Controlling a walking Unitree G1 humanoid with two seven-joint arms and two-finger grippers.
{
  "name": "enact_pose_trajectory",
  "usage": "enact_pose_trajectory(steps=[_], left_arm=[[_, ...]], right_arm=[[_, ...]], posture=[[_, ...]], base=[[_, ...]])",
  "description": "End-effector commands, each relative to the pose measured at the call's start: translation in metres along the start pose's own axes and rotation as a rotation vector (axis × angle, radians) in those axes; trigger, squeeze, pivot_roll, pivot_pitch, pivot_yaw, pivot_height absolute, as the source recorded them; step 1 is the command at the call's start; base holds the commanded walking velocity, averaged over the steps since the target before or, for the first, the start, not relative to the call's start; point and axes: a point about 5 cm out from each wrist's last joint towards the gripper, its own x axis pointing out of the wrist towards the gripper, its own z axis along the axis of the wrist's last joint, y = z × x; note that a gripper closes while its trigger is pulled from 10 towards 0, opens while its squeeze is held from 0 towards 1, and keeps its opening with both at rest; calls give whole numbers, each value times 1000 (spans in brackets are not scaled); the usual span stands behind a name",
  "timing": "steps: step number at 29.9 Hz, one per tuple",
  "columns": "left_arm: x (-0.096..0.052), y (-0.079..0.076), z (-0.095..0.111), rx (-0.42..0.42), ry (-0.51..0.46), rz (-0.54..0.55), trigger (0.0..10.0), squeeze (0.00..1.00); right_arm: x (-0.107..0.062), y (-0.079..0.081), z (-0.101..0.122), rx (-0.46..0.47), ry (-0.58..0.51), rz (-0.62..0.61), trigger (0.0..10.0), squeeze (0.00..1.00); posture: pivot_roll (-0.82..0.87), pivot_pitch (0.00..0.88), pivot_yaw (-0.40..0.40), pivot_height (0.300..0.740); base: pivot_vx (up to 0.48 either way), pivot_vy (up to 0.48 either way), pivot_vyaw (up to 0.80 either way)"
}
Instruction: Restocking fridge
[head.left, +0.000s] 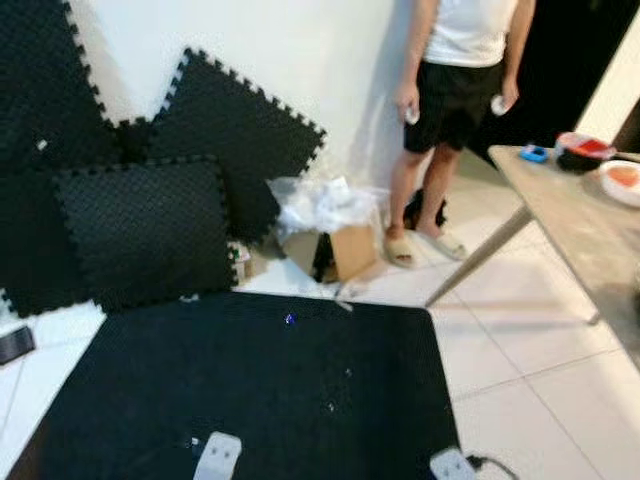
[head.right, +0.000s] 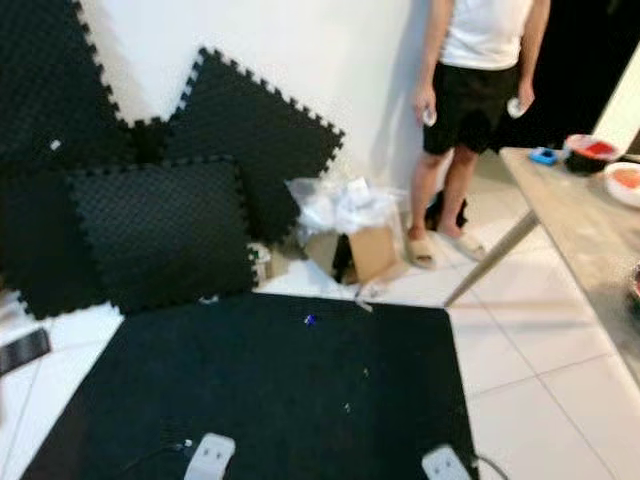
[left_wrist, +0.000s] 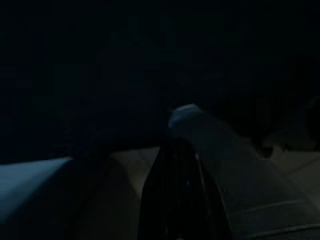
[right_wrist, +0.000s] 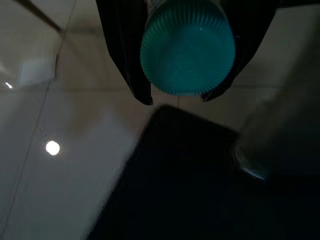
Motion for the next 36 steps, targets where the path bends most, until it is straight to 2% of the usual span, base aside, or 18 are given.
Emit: enact_pose_trajectory(steps=[1, 23, 26, 36], left_arm=[[-1, -2, -12, 4, 50, -9, 10000, 0], [-2, -2, -12, 6, 52, -10, 10000, 0], [-2, -2, -12, -27, 50, -8, 10000, 0], [-1, -4, -13, -32, 52, -18, 10000, 0]], right_arm=[[-1, -4, -10, -1, 29, -10, 10000, 0], [-1, -1, -11, 1, 22, 34, 10000, 0], [-1, 3, -10, 11, 10, 70, 10000, 0], [-2, 7, -12, 17, 16, 111, 10000, 0]], posture=[[-33, 0, -2, 740], [-35, 0, -3, 740], [-35, 0, -3, 740], [-36, 0, -3, 740]], base=[[424, 0, 0], [423, 0, 0], [0, 0, 0], [0, 0, 775]])
